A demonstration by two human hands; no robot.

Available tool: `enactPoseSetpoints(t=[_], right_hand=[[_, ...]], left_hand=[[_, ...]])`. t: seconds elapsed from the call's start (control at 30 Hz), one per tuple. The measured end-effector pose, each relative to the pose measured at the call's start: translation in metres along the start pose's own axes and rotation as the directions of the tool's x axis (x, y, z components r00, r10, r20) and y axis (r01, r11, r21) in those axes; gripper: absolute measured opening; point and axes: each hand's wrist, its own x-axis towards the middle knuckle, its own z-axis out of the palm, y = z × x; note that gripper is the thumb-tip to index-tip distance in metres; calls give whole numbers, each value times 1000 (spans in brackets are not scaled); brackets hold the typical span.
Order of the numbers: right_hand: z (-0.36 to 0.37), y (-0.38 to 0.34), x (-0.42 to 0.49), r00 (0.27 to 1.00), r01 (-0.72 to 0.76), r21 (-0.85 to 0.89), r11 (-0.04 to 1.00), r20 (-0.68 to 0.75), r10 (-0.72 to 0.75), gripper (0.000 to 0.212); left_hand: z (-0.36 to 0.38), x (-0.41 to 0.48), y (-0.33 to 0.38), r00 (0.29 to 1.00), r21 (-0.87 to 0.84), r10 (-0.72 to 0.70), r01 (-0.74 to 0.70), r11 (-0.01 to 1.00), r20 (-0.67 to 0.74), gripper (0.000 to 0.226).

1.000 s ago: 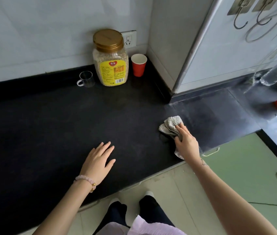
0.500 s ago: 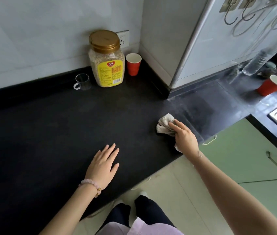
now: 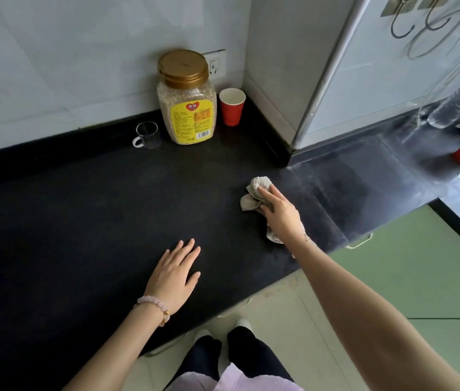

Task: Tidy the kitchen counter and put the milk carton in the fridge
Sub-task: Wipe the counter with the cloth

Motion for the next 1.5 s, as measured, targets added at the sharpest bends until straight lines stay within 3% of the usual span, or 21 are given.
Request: enactPoseSetpoints(t=[0.17,0.3,0.4,0.5,0.57,0.63,0.7,0.8,0.93,1.07,1.13,1.27,1.33,1.37,1.5], right_hand=[[42,-23,-45,924,381,-136,915,39,-379,36],[22,14,-59,892,451,-179,874,53,-450,47],[-18,57,-46,948,317,-223,922,39,-317,52],[-38,78,-24,991,76,-128,989,-104,-89,44],[-36,71,-6,974,-142,-60,988,-186,129,37],[-26,55,12,953,-215,-40,976,-225,201,38],[-10,31,26,973,-144,-56,988,-192,131,39],[20,-20,29,994,95,-83,992,-45,-99,38],[44,-37,-15,936,350,-62,935,51,-348,31],[23,16,-64,855,518,-112,848,95,-510,36],[1,49,-60,880,475,-153,866,66,-471,42],[-22,74,-23,985,111,-148,983,-114,-128,35],[-15,60,-8,976,-104,-111,988,-204,80,35],[-9,51,-4,969,-143,-115,983,-218,115,36],[23,5,-17,985,118,-93,989,-114,-128,30]], left_hand=[[2,-1,-3,999,6,10,-10,1000,-31,51],[3,-2,-1,999,-19,-8,7,1000,-50,51],[3,-2,1,999,-28,-21,20,999,-40,51],[2,-1,3,999,-33,-30,29,999,-24,51],[0,-1,3,999,-33,-32,31,999,-11,51],[-2,-1,2,999,-15,-38,38,999,15,51],[-5,-1,1,998,1,-47,47,999,39,51],[-7,-1,2,998,-13,-55,55,998,44,50],[-4,-1,0,997,-51,-67,65,997,-27,46],[2,-3,0,989,-47,-66,60,997,-133,41],[3,-1,0,988,-47,-65,59,997,-139,40],[3,0,0,991,-66,-67,59,996,-115,43],[3,1,0,993,-70,-65,58,996,-101,44],[3,1,0,993,-69,-65,58,996,-96,44],[4,0,0,992,-44,-50,45,998,-115,43]])
